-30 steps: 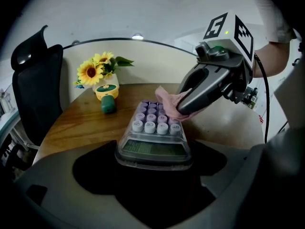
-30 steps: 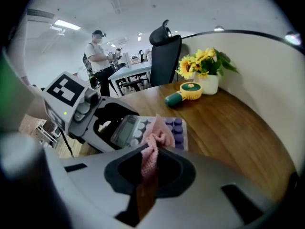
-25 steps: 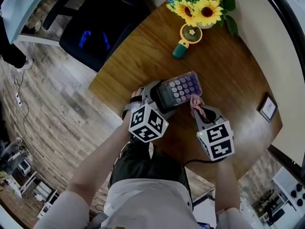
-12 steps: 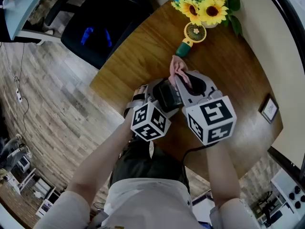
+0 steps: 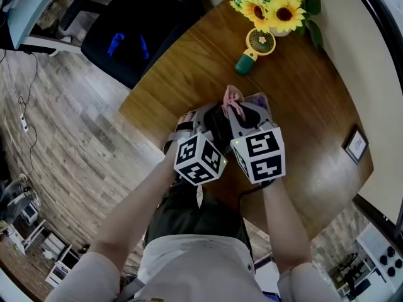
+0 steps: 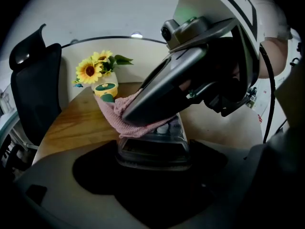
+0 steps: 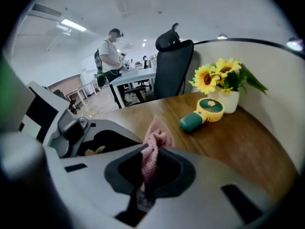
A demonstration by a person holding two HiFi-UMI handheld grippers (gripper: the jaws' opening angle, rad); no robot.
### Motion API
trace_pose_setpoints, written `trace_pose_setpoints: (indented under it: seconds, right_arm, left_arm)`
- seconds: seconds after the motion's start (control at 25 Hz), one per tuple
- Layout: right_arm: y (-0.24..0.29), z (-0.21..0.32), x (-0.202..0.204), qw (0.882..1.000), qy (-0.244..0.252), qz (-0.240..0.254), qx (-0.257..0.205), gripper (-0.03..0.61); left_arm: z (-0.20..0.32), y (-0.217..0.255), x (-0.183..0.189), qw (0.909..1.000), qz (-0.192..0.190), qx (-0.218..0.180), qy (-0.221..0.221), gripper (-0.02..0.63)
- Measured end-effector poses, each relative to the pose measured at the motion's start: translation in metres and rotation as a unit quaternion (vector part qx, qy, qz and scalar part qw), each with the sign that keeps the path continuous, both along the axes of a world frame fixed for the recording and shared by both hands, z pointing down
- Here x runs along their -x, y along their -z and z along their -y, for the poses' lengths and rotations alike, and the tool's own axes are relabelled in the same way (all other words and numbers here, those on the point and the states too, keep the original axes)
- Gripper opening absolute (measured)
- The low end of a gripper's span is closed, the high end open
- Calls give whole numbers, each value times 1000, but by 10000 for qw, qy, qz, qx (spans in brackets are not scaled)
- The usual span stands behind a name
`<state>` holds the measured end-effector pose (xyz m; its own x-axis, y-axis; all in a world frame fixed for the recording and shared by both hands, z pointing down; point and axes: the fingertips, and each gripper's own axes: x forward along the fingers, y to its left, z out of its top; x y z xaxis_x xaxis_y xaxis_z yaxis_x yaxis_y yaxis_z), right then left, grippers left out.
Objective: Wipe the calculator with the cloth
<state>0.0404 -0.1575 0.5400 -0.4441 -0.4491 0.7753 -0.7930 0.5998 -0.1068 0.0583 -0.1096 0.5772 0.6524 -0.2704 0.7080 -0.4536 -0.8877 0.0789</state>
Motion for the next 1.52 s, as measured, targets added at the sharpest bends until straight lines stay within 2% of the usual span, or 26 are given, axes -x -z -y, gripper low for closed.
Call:
trace_pose_setpoints:
  seconds: [0.44, 0.56, 0.64, 0.72, 0.84, 0.96, 1.04, 1.12, 1.24, 1.4, 1.52]
  right_arm:
    - [-2, -70, -35, 9963, -99, 426, 746, 35]
    - [-18, -100, -56, 9917, 95, 2, 1285, 35]
    - [-22, -114, -72, 9888, 201, -221, 1463, 35]
    - [-14, -112, -82, 9898, 189, -203, 1401, 35]
    - [14, -88, -76, 9948, 355, -114, 943, 37]
    - [46, -56, -45, 9969, 612, 278, 415, 37]
    - [56, -41, -18, 9947, 840, 546, 251, 38]
    - [56, -32, 6, 9911, 1181, 584, 185, 38]
    - [38, -27, 26, 9859, 1621, 349, 220, 38]
    - [11, -23, 30, 9848, 1635, 296, 504, 38]
    - [-1, -24, 27, 9845, 1658, 271, 504, 38]
  left_arm:
    - [0, 0, 0, 10000, 6, 18, -19, 469]
    - [0, 0, 0, 10000, -21, 69, -19, 469]
    - [0, 1, 0, 9997, -114, 194, -27, 469]
    - [0, 3, 0, 9994, -182, 285, -49, 469]
    - [-1, 3, 1, 9998, -107, 152, -103, 469]
    - [-2, 0, 0, 9999, -17, -2, -152, 469]
    - [-2, 0, 0, 9999, -12, -8, -158, 469]
    - [-2, 0, 0, 9999, -14, -3, -149, 469]
    - [-3, 0, 0, 9999, -8, 1, -145, 469]
    - [-2, 1, -1, 9999, -23, -14, -146, 469]
    - [-2, 0, 0, 9999, -10, -15, -143, 469]
